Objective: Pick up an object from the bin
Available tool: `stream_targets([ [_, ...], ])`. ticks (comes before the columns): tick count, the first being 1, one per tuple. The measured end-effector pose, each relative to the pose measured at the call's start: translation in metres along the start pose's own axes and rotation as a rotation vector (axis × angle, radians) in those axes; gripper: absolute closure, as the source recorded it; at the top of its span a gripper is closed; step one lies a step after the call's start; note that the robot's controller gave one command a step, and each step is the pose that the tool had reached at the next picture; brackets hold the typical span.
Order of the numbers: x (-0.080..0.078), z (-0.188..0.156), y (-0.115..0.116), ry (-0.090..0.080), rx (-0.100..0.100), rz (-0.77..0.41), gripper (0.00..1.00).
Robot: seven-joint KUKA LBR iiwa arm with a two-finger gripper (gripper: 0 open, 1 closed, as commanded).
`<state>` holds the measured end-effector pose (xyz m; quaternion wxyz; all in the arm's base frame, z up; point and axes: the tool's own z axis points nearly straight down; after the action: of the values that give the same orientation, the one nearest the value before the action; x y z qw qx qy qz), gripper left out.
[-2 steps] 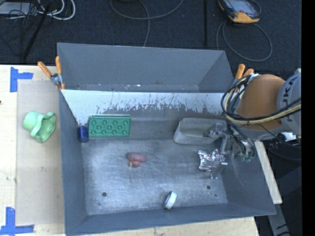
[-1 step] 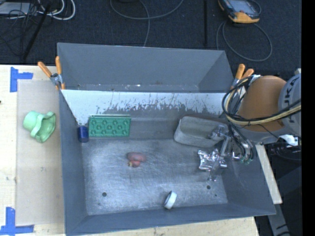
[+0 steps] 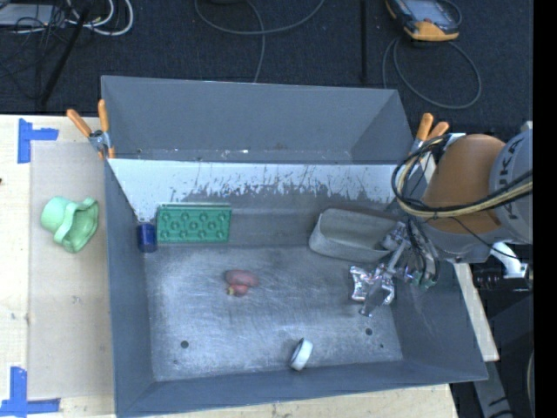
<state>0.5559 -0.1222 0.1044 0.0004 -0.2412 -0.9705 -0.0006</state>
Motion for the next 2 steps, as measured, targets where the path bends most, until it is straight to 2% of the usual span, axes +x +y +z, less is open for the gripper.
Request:
stream_targets([
  [1,-0.0016,0.0307,-0.0030,-0.008,-0.001,-0.206,0.00],
  [2,-0.0023,0.0299,-0.0024,-0.003,0.001,-0.208,0.00],
])
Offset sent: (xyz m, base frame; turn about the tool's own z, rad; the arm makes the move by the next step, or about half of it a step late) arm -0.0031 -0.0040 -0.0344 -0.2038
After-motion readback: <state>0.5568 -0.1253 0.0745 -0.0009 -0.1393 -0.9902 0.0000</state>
